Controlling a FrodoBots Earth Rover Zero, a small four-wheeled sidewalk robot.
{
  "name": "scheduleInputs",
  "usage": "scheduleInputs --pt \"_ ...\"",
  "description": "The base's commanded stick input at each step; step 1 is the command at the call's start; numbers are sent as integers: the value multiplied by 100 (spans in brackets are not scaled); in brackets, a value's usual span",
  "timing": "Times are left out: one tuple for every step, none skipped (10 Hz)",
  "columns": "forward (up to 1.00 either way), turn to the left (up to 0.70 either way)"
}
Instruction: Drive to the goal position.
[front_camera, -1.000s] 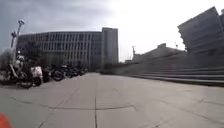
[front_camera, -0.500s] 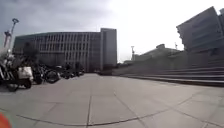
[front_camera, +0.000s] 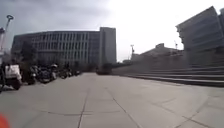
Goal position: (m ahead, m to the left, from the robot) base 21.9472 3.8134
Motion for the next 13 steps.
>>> scheduleInputs --pt "100 40" --pt "100 0" --pt "100 0" --pt "100 0" --pt "100 0" --pt "100 0" --pt "100 0" --pt "100 0" --pt "100 0" --pt "100 0" --pt "100 0" --pt "100 0" --pt "100 0"
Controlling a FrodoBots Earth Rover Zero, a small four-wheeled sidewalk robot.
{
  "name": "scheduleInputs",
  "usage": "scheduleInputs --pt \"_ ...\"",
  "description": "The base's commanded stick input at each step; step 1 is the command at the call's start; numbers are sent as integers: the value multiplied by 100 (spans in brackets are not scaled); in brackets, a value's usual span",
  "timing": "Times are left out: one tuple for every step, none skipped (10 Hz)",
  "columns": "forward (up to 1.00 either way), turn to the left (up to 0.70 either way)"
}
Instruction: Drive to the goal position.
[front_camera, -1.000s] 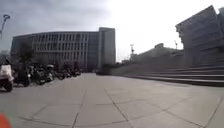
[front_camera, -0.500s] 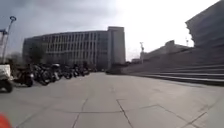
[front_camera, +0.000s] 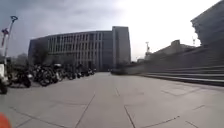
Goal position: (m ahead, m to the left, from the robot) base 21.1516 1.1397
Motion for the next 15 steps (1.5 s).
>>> scheduleInputs --pt "100 0" --pt "100 4" --pt "100 35" --pt "100 40" --pt "100 40" --pt "100 40" --pt "100 40" --pt "100 40" --pt "100 21" --pt "100 0" --pt "100 0" --pt "100 0" --pt "100 0" --pt "100 0" --pt "100 0"
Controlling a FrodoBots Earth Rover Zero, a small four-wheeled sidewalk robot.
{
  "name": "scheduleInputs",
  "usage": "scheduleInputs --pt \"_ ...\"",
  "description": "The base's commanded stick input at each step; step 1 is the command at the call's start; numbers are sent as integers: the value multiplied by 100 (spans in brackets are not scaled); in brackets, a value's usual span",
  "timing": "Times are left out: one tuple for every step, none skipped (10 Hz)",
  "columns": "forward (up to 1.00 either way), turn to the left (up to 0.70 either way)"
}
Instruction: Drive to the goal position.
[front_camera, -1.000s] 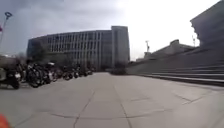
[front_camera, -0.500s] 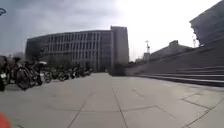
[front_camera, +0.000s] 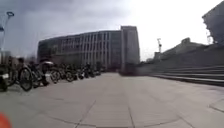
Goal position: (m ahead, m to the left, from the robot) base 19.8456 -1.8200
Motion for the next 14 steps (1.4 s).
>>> scheduleInputs --pt "100 0" --pt "100 0" --pt "100 0" --pt "100 0" --pt "100 0" --pt "100 0" --pt "100 0" --pt "100 0" --pt "100 0" --pt "100 0" --pt "100 0" --pt "100 0" --pt "100 0" --pt "100 0"
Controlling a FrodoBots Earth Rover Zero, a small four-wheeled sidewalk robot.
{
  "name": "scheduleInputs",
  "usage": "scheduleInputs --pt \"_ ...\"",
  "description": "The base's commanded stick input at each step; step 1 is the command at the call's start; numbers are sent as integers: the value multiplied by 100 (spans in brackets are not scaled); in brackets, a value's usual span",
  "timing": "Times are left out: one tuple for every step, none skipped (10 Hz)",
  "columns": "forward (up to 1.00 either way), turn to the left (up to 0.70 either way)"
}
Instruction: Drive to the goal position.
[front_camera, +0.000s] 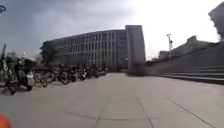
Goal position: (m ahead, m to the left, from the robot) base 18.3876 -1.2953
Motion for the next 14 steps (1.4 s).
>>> scheduleInputs --pt "100 0" --pt "100 0" --pt "100 0" --pt "100 0" --pt "100 0" --pt "100 0" --pt "100 0" --pt "100 0" --pt "100 0" --pt "100 0" --pt "100 0" --pt "100 0" --pt "100 0" --pt "100 0"
